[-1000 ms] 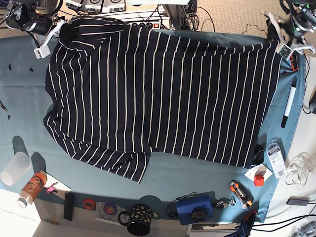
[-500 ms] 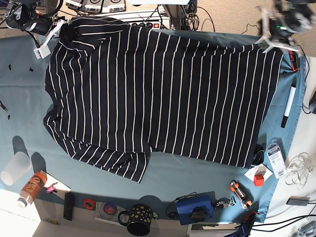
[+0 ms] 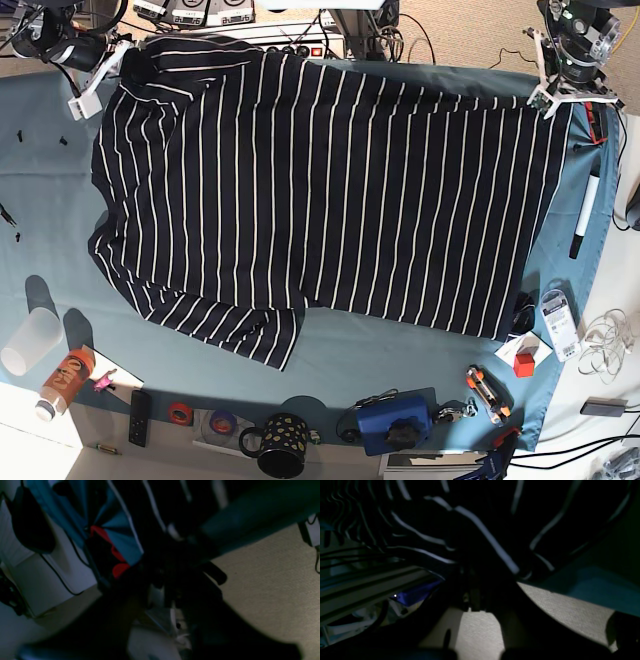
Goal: Layout the t-shirt on the table in an organized manner, then fold the t-shirt properly
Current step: 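Regrasp the shirt edge with the left gripper near its corner, then fold the shirt edge with both grippers toward the shirt's middle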
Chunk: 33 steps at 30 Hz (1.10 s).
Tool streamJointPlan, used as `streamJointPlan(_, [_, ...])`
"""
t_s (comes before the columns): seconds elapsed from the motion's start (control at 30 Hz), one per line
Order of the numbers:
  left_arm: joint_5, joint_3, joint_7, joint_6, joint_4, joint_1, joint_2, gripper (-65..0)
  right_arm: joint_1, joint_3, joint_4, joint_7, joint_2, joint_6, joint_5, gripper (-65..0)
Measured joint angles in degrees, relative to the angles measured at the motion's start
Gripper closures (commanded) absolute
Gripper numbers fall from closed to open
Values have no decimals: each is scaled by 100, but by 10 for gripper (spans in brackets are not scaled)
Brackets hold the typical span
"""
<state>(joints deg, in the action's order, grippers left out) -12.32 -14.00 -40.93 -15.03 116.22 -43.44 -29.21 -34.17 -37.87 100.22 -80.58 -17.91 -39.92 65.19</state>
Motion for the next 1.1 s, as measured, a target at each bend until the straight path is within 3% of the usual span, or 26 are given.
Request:
streamJointPlan(0.23, [249, 2, -2, 7, 0, -2, 0, 0, 0, 0, 0, 0, 0, 0, 74, 0])
streamJointPlan(0.4, [234, 2, 2, 7, 7, -2, 2, -179, 0, 0, 0, 0, 0, 0, 74, 0])
streamJointPlan(0.5, [232, 2, 170, 4, 20, -2, 0, -207, 0, 0, 0, 0, 0, 0, 76, 0])
streamJointPlan(0.73, [247, 2, 551, -105, 116, 15, 0, -193, 0, 0, 0, 0, 0, 0, 76, 0])
streamJointPlan(0.87, [243, 2, 682, -107, 116, 15, 0, 0, 0, 0, 0, 0, 0, 0, 74, 0])
streamJointPlan(1.07, [251, 2, 501, -101, 116, 13, 2, 0, 2, 0, 0, 0, 0, 0, 90, 0])
streamJointPlan(1.1, [273, 4, 391, 33, 116, 13, 4, 0, 0, -2, -2, -2, 0, 2, 203, 0])
